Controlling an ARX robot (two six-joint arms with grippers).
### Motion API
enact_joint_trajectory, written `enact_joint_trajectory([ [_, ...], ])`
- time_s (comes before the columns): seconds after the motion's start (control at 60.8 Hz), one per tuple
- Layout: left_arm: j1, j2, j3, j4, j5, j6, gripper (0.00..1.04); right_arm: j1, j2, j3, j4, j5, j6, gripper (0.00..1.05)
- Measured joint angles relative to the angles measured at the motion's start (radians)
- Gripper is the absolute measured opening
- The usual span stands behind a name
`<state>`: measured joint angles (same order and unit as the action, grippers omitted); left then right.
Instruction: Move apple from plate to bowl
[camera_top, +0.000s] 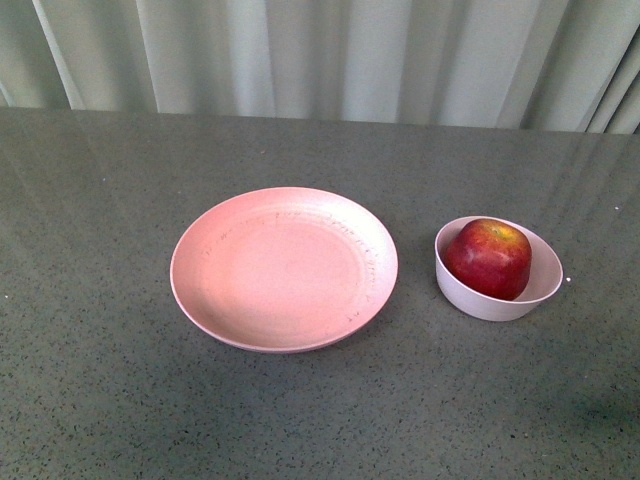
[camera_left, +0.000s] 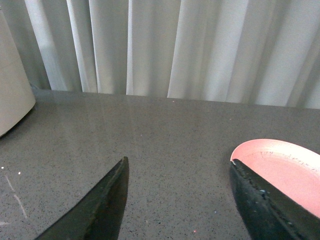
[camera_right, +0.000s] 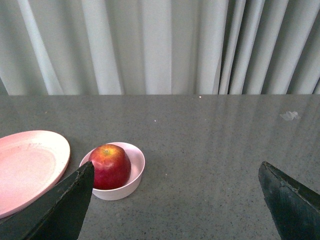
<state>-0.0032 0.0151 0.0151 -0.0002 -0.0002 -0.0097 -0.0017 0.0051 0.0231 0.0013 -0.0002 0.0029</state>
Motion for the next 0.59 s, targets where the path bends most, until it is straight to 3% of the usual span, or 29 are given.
enact_joint_trajectory([
  [0.181, 0.000, 0.000, 0.000, 0.000, 0.000, 0.000, 0.97, 0.000, 0.000, 0.000, 0.000, 0.000, 0.000, 0.96],
  [0.592, 0.000, 0.000, 0.000, 0.000, 0.000, 0.002, 0.96, 0.000, 0.000, 0.000, 0.000, 0.000, 0.000, 0.96],
])
